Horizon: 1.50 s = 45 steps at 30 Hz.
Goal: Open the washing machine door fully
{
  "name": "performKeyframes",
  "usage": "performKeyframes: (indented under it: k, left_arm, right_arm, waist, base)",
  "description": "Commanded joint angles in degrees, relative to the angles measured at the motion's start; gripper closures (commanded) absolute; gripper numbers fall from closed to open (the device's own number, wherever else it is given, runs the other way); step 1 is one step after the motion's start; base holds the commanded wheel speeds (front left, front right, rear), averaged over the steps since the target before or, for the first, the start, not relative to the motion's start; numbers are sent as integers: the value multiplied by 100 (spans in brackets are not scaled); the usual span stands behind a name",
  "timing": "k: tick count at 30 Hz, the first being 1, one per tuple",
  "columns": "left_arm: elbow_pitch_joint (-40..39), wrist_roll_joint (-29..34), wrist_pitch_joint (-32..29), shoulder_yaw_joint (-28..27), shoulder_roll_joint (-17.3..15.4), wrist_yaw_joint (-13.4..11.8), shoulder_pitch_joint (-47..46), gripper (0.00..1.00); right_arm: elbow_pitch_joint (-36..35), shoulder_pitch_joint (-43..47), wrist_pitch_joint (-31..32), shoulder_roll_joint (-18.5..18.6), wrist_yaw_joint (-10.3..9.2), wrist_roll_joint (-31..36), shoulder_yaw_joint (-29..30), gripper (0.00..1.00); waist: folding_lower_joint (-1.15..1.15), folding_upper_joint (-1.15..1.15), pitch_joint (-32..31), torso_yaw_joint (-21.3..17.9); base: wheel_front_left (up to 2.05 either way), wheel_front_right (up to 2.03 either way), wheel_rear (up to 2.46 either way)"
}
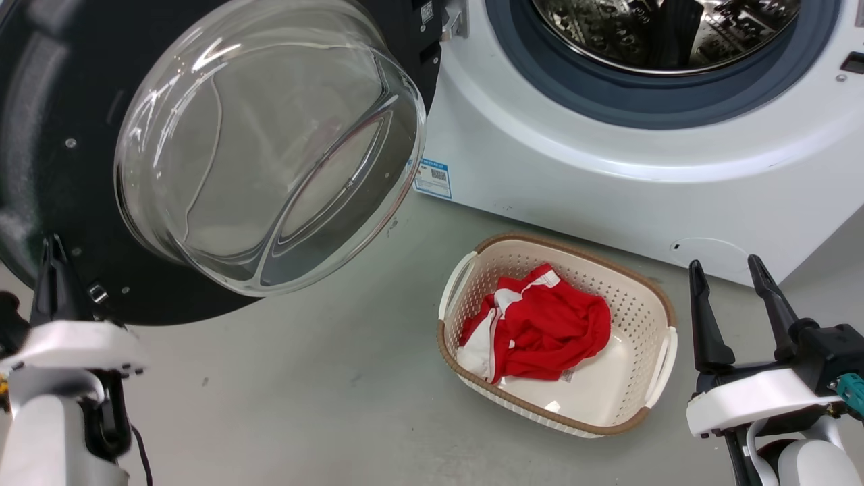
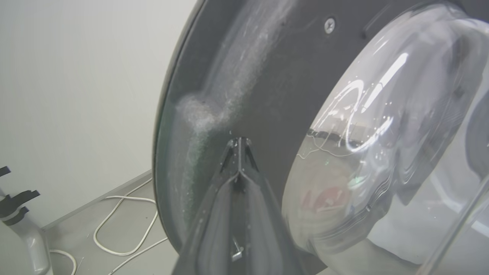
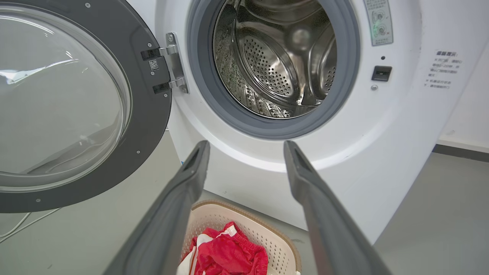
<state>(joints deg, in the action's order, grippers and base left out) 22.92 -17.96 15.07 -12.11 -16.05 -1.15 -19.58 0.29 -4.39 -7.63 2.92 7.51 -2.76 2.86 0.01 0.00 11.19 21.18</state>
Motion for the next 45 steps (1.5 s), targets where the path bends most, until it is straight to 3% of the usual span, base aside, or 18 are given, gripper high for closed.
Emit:
performKeyframes:
  k: [1, 6, 15, 24, 26, 31, 33, 34, 45]
  left_arm:
    - [-115, 103, 14, -56, 72, -3, 204, 100]
    - [-676, 470, 14, -46, 354, -25, 805, 100]
    - [-1451, 871, 14, 493, 1024, 24, 1832, 100]
    - [-1445, 983, 14, 1167, 1253, 255, 1656, 100]
    - [-1452, 1014, 14, 1266, 1271, 258, 1549, 77]
    - [-1445, 1083, 14, 1384, 1291, 214, 1322, 50]
    - [-1429, 1114, 14, 1409, 1295, 201, 1273, 10]
    - [-1424, 1123, 14, 1418, 1296, 200, 1240, 0]
    - [-1406, 1279, 14, 1425, 1283, 168, 1284, 0]
  right_arm:
    - [43, 3, -51, -8, -4, -28, -4, 0]
    - [149, 101, -150, -8, -4, -124, -1, 0]
    - [337, 159, -338, -8, -4, -252, -116, 0]
    - [434, 145, -430, -8, -4, -218, -208, 0]
    - [421, 146, -444, -8, -4, -194, -218, 0]
    - [372, 151, -446, -8, -4, -209, -230, 0]
    - [349, 170, -455, -8, -4, -188, -228, 0]
    - [342, 186, -459, -8, -4, -203, -224, 0]
    - [370, 215, -507, -8, -4, -290, -216, 0]
  waist:
    - [-1, 0, -73, -48]
    - [-1, 0, -260, -142]
    - [-1, 0, -554, -559]
    - [-1, 0, -634, -1209]
    - [-1, 0, -647, -1365]
    - [-1, 0, -660, -1751]
    - [-1, 0, -657, -1892]
    - [-1, 0, -656, -1954]
    - [-1, 0, -625, -2217]
  base:
    - [0, 0, 0]
    - [0, 0, 0]
    - [0, 0, 0]
    - [0, 0, 0]
    - [0, 0, 0]
    - [0, 0, 0]
    - [0, 0, 0]
    - [0, 0, 0]
    - [0, 0, 0]
